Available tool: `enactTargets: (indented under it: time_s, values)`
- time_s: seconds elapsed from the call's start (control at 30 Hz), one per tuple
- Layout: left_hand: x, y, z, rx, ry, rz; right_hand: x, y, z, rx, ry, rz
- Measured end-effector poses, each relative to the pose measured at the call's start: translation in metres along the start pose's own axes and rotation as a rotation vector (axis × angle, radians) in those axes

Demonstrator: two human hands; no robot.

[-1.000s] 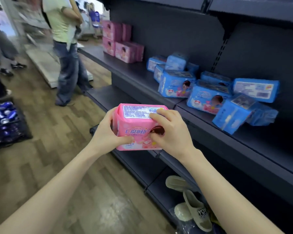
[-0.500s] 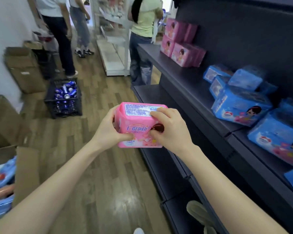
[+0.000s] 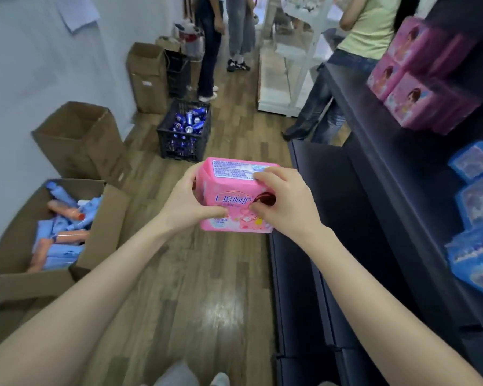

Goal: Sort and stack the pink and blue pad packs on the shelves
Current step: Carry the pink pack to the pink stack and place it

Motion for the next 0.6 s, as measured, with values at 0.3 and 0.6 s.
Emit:
enactTargets:
  time_s: [0.3,0.6]
  values:
    - [-0.021,-0.021,-0.031,-0.074,0.106,-0.011,0.042,0.025,-0.037,-0.03,-0.108,-0.115]
    - [-0.021,-0.038,-0.109,-0.11,0.062,-0.004,0.081,0.074,-0.078,0.014,-0.125,-0.12]
Point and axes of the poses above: each hand's wrist, its own z-axis away from the middle knuckle, its own x-axis out of the palm, y = z × x, the point moved 10 cm from there along -z, towards the middle knuckle, and after that the axes turned 12 degrees about -x, right-handed, at the moved point
